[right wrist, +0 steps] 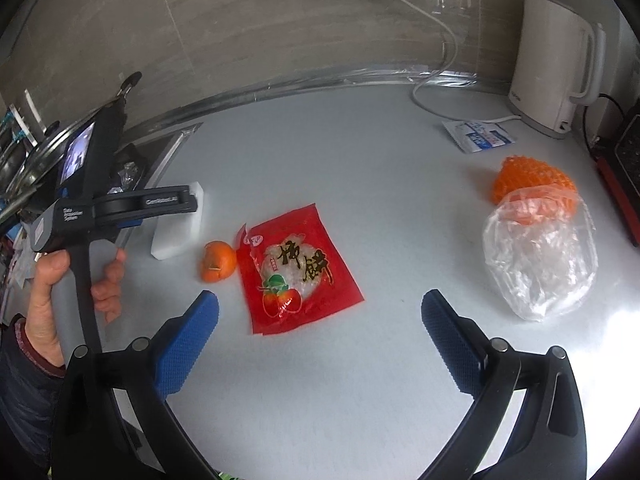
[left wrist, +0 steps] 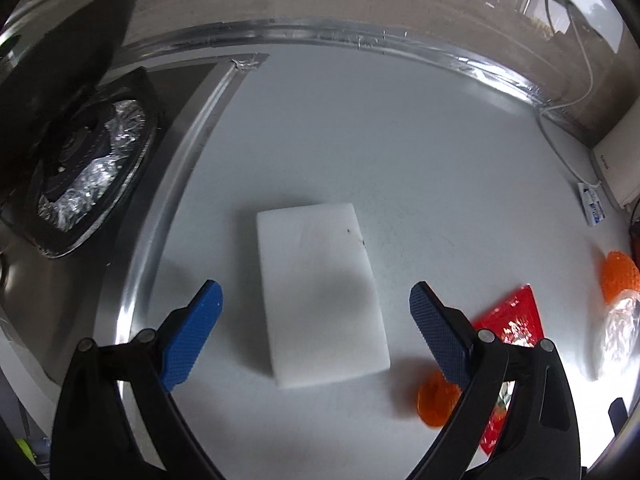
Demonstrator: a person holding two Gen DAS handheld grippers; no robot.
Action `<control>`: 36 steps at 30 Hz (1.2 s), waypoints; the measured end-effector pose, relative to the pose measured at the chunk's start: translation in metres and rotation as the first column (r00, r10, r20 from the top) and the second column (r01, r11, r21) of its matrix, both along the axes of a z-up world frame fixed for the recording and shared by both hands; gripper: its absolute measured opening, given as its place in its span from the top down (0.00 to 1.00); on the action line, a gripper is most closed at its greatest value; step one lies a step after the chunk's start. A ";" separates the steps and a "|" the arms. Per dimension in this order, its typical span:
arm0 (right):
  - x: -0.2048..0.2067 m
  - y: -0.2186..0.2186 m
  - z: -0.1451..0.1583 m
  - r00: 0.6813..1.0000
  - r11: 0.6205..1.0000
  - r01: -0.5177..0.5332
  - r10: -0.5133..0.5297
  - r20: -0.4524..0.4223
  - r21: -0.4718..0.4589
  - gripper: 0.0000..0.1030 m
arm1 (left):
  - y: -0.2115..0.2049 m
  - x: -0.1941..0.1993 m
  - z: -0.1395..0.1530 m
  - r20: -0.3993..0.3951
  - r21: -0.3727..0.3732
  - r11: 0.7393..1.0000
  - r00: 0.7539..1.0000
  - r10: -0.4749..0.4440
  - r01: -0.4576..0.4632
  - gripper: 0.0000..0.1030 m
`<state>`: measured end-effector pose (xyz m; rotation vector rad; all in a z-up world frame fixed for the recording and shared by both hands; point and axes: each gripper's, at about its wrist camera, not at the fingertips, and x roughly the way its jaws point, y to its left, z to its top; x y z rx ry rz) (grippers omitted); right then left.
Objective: Collect trash
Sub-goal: 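Move both tools over the counter toward the white sponge and small orange, then grasp the white sponge with the left gripper while the right grasps the small orange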
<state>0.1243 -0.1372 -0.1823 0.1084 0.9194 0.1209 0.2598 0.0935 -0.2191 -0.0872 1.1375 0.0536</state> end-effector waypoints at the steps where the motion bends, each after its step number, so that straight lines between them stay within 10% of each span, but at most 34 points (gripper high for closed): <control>1: 0.003 0.002 -0.002 1.000 1.000 -0.004 0.004 -0.004 0.001 0.02 | -0.002 0.002 -0.002 -0.004 0.004 1.000 1.000 -0.002 0.002 0.12; 10: 0.018 0.013 -0.013 0.999 0.999 -0.030 0.031 -0.023 0.012 0.02 | -0.006 0.016 -0.023 -0.035 0.018 1.000 0.999 -0.009 0.009 0.13; 18: 0.032 0.032 -0.022 0.995 0.996 -0.094 0.094 -0.017 -0.001 0.02 | -0.002 0.014 -0.021 -0.009 0.020 0.999 1.000 -0.027 0.027 0.40; 36: 0.073 0.109 -0.050 0.961 0.965 -0.262 0.258 -0.102 -0.028 0.47 | 0.051 -0.018 0.022 0.072 -0.057 0.998 0.997 0.007 -0.003 0.42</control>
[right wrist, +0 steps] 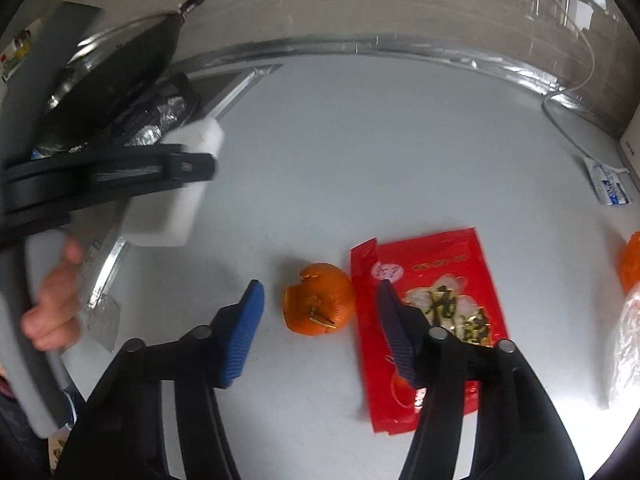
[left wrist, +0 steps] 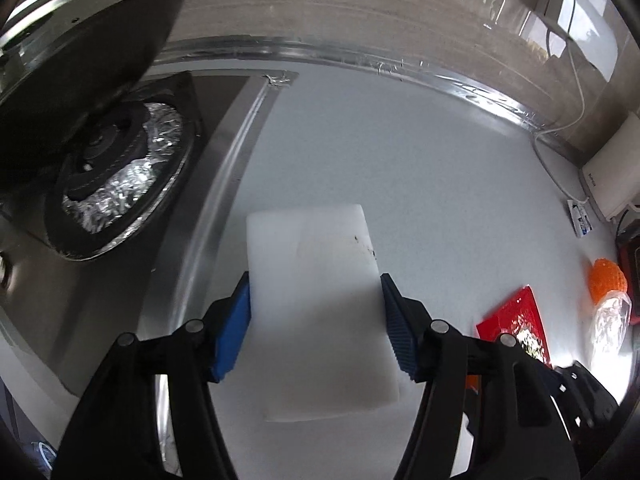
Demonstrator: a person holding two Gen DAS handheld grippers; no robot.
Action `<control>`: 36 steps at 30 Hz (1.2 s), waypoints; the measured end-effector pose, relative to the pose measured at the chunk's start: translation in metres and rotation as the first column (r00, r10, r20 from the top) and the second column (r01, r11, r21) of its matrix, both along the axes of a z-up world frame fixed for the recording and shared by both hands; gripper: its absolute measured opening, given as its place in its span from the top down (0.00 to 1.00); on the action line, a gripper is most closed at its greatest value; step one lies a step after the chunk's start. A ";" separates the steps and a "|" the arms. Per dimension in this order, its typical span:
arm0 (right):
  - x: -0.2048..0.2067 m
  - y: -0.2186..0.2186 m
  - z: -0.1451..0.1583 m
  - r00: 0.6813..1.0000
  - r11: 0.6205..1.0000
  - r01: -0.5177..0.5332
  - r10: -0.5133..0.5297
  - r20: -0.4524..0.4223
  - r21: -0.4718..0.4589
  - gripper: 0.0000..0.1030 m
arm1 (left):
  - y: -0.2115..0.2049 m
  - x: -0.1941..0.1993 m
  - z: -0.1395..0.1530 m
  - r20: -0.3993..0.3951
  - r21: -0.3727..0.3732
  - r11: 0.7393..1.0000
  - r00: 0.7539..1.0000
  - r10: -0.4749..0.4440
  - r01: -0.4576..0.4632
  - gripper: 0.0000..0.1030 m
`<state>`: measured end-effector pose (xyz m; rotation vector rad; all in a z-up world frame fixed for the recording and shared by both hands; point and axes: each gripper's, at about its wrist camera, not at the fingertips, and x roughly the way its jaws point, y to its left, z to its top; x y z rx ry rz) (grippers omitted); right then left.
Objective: Collect trash
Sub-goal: 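Grasp the white sponge with the left gripper while the right grasps the small orange, then carry sponge and orange over the green basket and open both grippers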
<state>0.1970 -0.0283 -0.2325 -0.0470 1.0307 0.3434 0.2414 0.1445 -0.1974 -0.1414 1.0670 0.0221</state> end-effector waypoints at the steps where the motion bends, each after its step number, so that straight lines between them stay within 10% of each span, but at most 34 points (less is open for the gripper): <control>1: 0.001 0.002 -0.003 1.000 1.000 0.001 -0.001 -0.009 -0.002 0.51 | 0.002 -0.003 0.002 0.005 0.001 1.000 1.000 -0.004 0.004 0.42; 6: 0.000 0.002 -0.008 0.999 1.000 0.017 -0.017 -0.027 0.001 0.77 | 0.008 -0.009 0.005 0.016 0.001 1.000 1.000 -0.005 0.005 0.42; 18: -0.043 -0.026 0.034 0.999 0.999 0.040 -0.041 0.034 0.034 0.79 | -0.016 -0.060 0.041 0.076 0.016 0.990 0.987 -0.140 0.139 0.42; 36: -0.227 -0.121 0.061 0.985 0.984 0.169 -0.171 0.036 0.052 0.79 | -0.111 -0.233 0.076 0.081 0.052 0.913 0.910 -0.407 0.404 0.41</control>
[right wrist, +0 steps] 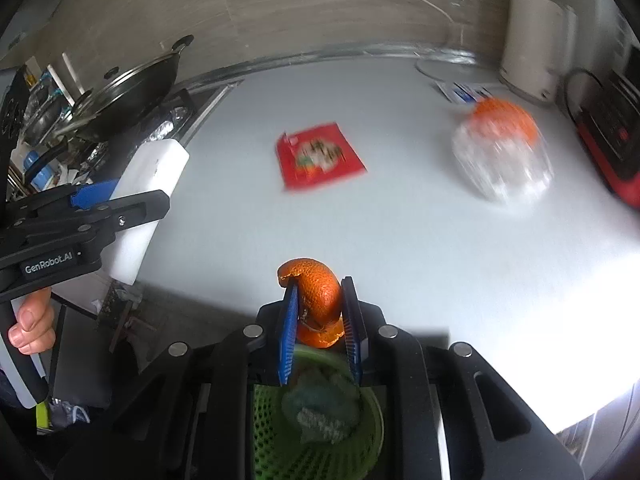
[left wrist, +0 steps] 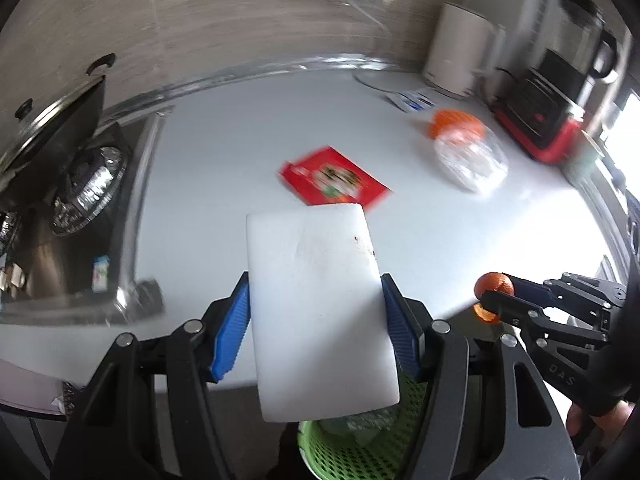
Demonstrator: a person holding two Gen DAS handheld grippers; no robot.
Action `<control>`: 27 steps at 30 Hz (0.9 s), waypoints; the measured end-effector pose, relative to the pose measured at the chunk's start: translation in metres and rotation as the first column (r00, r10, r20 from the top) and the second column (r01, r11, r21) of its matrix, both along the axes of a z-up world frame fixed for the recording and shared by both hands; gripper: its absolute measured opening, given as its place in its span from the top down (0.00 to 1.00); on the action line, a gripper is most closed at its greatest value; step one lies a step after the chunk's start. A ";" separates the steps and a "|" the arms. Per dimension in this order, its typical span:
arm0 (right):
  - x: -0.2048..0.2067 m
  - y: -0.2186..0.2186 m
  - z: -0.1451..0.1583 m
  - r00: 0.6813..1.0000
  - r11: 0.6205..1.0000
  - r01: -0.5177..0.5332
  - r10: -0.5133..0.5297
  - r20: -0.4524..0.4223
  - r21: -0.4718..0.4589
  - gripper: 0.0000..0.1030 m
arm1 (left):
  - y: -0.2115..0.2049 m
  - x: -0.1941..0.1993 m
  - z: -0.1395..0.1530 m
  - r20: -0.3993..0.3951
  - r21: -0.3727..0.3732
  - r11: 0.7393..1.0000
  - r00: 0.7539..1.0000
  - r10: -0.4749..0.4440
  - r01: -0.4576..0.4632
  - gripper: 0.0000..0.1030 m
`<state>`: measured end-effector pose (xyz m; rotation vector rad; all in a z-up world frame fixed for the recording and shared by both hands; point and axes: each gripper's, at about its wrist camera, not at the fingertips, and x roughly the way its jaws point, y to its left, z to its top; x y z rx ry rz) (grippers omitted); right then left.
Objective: Collect trash
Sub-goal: 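Carry sponge and orange over the green basket and open both grippers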
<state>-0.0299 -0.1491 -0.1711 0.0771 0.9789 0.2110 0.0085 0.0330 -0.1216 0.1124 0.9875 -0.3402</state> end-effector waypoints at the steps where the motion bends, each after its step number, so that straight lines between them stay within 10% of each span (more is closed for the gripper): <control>1: -0.011 -0.004 -0.002 1.000 1.000 0.003 -0.003 -0.004 0.004 0.79 | -0.003 -0.006 0.000 -0.006 -0.004 1.000 1.000 -0.006 0.006 0.41; 22: -0.106 -0.004 -0.021 0.992 0.993 -0.119 0.120 -0.033 0.017 0.78 | -0.021 -0.109 -0.017 -0.050 0.031 0.999 0.999 0.019 -0.017 0.41; 27: -0.108 0.011 -0.036 0.984 0.987 -0.163 0.162 -0.071 -0.002 0.65 | -0.014 -0.112 -0.023 -0.063 0.038 0.998 0.997 0.043 -0.041 0.41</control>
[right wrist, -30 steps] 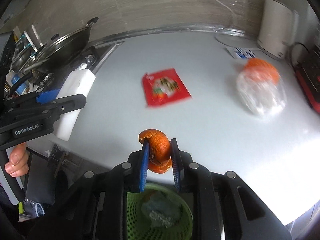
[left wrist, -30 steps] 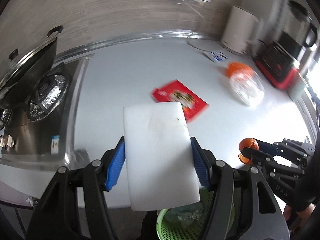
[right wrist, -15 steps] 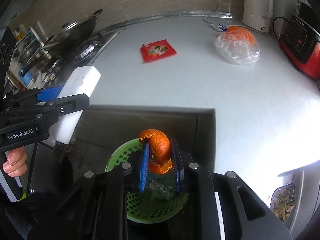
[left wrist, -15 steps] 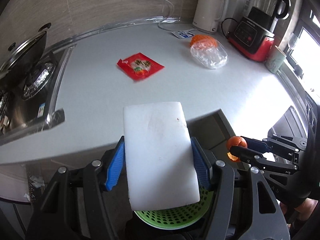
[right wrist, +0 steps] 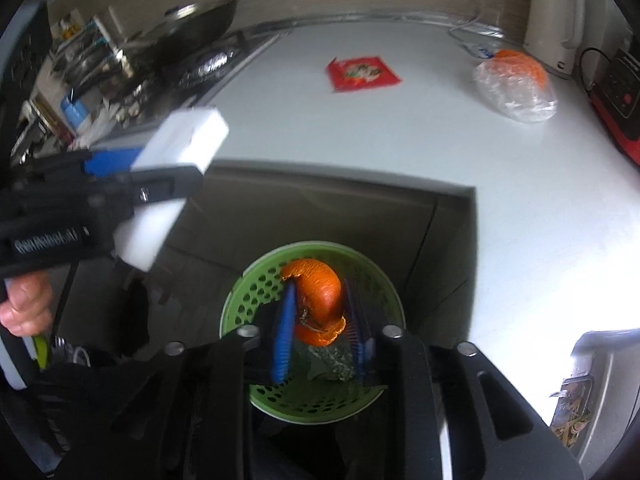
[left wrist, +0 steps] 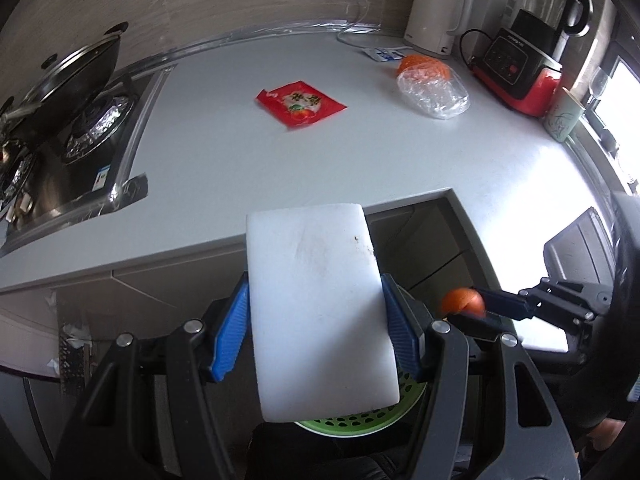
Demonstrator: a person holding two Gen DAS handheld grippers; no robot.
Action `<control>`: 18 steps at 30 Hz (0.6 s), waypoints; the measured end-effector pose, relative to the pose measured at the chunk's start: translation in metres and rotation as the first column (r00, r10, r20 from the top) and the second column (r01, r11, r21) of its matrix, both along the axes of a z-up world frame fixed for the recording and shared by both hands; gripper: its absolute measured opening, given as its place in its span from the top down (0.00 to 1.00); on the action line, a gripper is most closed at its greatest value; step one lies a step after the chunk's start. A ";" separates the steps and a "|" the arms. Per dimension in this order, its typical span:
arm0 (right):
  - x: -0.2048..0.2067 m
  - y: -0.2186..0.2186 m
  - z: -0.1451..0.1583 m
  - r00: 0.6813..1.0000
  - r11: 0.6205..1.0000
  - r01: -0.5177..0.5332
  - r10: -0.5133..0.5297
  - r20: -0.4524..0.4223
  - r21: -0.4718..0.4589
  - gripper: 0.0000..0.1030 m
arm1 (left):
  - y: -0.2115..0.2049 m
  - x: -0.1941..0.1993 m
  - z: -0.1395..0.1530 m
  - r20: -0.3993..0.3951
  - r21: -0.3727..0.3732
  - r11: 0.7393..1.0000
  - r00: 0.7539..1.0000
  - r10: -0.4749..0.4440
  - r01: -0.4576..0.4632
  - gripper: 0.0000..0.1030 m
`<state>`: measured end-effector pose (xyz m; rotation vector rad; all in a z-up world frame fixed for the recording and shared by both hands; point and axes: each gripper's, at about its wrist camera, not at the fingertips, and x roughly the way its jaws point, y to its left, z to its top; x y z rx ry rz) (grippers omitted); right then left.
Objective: Collect trash
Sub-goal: 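Carry sponge and orange over the green basket and open both grippers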
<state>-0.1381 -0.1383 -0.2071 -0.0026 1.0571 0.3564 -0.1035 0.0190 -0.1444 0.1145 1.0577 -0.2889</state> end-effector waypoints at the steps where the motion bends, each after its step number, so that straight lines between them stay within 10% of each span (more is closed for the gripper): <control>1: 0.000 0.001 -0.002 1.000 1.000 -0.003 0.003 -0.004 0.000 0.55 | 0.000 0.000 -0.001 -0.004 0.001 1.000 1.000 0.002 -0.002 0.41; 18: 0.003 -0.036 0.030 0.987 0.991 0.133 -0.133 0.086 0.013 0.32 | -0.014 -0.008 -0.024 -0.074 0.005 0.999 0.996 -0.053 0.054 0.41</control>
